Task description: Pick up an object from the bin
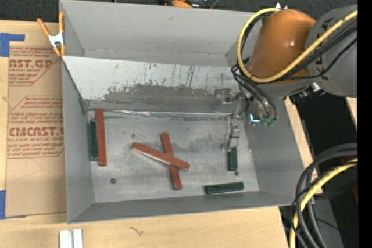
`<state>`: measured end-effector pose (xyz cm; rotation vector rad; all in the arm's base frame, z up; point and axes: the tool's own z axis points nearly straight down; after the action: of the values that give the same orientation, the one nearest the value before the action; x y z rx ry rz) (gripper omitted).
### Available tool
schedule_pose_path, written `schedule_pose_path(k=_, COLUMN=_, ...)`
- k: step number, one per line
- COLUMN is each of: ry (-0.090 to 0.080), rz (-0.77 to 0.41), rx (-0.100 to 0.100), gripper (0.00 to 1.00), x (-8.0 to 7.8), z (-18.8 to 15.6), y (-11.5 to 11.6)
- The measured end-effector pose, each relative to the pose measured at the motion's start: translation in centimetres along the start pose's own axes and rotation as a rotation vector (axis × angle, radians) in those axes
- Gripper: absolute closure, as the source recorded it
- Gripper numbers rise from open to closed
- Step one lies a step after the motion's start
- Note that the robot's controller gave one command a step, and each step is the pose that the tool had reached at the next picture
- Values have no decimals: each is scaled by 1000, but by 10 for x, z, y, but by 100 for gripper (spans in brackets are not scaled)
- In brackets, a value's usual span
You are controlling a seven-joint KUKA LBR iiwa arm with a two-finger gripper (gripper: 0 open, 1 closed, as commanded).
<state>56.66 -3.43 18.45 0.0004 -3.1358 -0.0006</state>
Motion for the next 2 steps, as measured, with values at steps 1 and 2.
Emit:
schedule_pose_path(k=1, ry=-20, rz=-200, rx=0, gripper=0, x=82, z=115, y=68)
schedule_pose_path(k=2, ry=-10, rz=-220, rx=-4, gripper=0, x=50, z=115, y=145)
